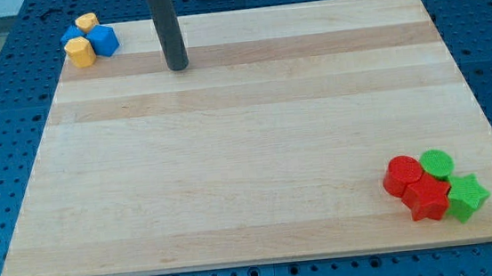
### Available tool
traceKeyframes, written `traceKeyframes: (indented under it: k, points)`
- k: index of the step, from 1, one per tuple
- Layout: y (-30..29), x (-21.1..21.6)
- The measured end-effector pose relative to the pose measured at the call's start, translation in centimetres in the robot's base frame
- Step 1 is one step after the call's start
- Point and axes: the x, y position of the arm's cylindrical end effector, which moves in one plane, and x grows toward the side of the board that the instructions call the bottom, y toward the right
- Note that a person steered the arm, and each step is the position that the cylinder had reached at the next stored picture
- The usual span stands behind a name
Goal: Separate green star and green circle from red star and red circle
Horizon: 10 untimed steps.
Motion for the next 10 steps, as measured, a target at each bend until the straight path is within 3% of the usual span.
traceKeyframes:
  k: [1, 3, 5, 7, 9, 10]
  points:
    - [0.1, 1.3]
    - [0.7, 9.2]
    - [9.2, 17.4]
    - [18.7, 13.5]
    - [22.1, 12.5]
    - [26.6, 12.0]
